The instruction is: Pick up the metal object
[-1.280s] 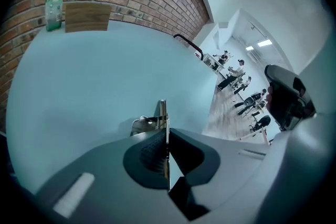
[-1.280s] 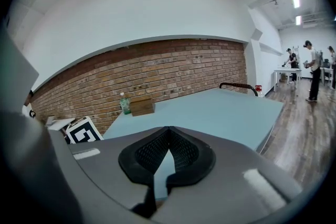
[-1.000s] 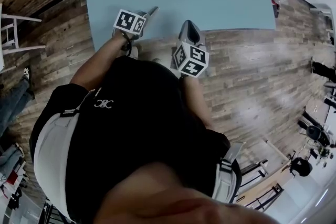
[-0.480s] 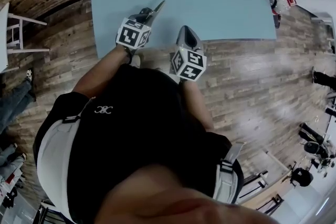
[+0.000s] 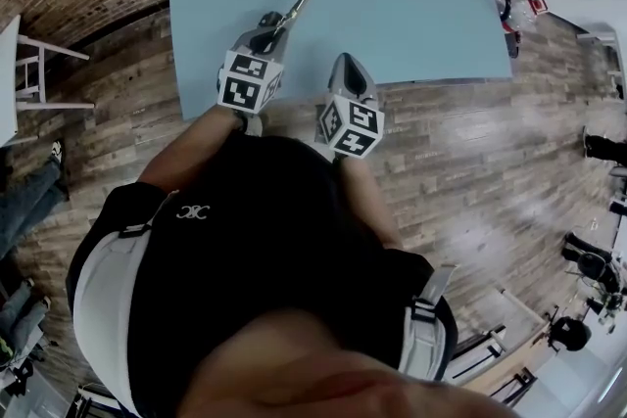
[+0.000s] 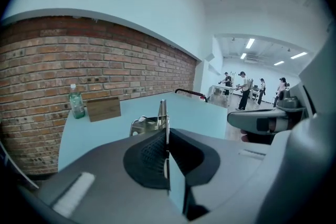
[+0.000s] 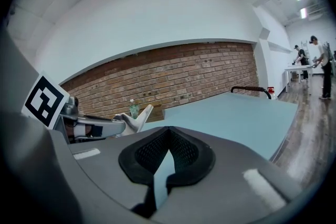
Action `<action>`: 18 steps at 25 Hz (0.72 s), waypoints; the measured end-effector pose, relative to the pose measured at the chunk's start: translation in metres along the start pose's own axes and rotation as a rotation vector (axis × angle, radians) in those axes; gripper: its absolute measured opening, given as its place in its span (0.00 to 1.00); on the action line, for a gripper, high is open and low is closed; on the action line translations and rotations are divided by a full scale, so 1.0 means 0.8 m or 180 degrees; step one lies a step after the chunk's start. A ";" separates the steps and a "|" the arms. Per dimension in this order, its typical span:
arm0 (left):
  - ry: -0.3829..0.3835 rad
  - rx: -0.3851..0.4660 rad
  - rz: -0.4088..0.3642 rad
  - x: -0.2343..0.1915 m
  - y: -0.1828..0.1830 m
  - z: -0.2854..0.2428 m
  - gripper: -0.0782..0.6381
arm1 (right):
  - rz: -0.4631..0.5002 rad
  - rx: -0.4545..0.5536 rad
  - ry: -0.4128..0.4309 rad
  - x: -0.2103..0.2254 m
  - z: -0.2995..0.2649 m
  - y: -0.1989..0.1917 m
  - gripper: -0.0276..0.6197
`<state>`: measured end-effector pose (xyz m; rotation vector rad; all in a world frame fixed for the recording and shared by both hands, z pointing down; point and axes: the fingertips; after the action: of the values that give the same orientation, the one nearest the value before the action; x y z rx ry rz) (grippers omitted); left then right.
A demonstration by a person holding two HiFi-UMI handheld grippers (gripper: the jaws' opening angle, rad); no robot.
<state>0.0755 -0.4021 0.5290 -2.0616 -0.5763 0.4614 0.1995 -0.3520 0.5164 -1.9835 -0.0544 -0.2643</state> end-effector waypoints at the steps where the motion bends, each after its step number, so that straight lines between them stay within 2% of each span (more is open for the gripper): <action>1: 0.0018 0.0038 0.0001 0.001 0.004 0.002 0.11 | 0.0025 -0.0002 -0.0002 0.000 0.000 0.000 0.06; 6: 0.0037 0.0120 -0.0006 0.004 0.013 0.008 0.11 | 0.0103 -0.0006 0.0028 -0.002 0.003 0.001 0.06; 18: -0.0070 0.0114 -0.0052 0.017 0.021 0.012 0.11 | -0.0008 0.0018 0.0000 0.006 0.002 0.003 0.06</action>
<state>0.0858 -0.3959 0.5084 -2.0188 -0.5934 0.4821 0.2045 -0.3520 0.5144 -1.9781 -0.0574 -0.2655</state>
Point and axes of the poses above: the fingertips, and each gripper's own axes: z backward along the fingers, x to its right, y out of its top, and after that the axes turned 3 degrees about -x, right-handed
